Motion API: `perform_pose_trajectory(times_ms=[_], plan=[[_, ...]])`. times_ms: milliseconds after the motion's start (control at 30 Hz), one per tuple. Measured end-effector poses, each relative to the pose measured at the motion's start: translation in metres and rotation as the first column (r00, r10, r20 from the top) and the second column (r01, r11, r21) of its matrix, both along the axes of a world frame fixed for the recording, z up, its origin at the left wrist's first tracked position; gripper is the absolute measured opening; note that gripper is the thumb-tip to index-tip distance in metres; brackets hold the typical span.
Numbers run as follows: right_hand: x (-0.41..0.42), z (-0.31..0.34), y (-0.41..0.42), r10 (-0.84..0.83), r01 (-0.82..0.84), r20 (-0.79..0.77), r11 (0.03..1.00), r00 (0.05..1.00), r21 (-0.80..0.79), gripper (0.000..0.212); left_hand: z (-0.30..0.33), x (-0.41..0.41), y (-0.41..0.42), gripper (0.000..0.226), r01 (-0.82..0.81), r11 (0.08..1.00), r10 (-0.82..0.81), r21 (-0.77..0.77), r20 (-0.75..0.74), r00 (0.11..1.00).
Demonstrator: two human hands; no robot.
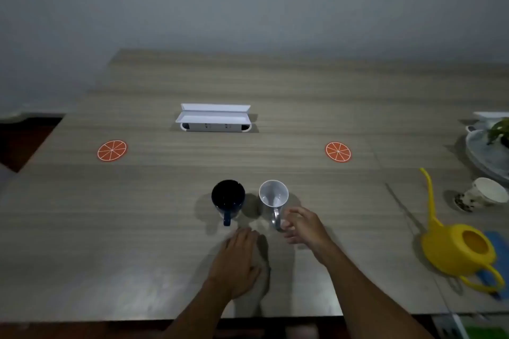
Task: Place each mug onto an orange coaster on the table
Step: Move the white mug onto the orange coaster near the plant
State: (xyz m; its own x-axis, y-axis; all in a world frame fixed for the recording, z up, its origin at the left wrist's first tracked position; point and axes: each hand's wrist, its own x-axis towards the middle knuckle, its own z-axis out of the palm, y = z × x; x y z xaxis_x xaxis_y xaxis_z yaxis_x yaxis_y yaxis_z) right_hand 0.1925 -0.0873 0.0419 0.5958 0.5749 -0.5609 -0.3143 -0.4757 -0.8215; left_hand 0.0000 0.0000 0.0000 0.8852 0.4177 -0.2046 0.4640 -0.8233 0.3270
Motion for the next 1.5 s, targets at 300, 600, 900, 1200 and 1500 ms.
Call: perform_pose_trajectory(times_ms=[300,600,900,1200,1500], plan=[[-0.007,-0.006,-0.005,0.078,-0.086,-0.330,0.996,0.941,-0.010,0.038,-0.022,0.001,-0.013,0.104,-0.092,0.996,0.090,-0.008,-0.150,0.985],[0.008,0.000,0.011,0.169,-0.221,-0.403,0.971,0.900,-0.088,0.067,-0.042,-0.002,-0.022,0.107,-0.156,0.988,0.156,0.004,-0.002,0.988],[-0.012,-0.011,0.023,0.040,-0.082,-0.322,0.990,0.946,-0.118,0.071,-0.051,-0.003,-0.029,0.102,-0.139,0.989,0.142,0.057,-0.056,0.988],[-0.025,-0.010,0.030,-0.076,0.057,-0.194,0.994,0.978,-0.098,0.064,-0.053,-0.002,-0.027,0.101,-0.131,0.988,0.136,0.079,-0.066,0.988],[-0.031,-0.015,0.025,-0.104,0.101,-0.182,0.995,0.978,-0.021,0.053,-0.055,-0.001,-0.025,0.104,-0.128,0.990,0.133,0.063,-0.092,0.987]])
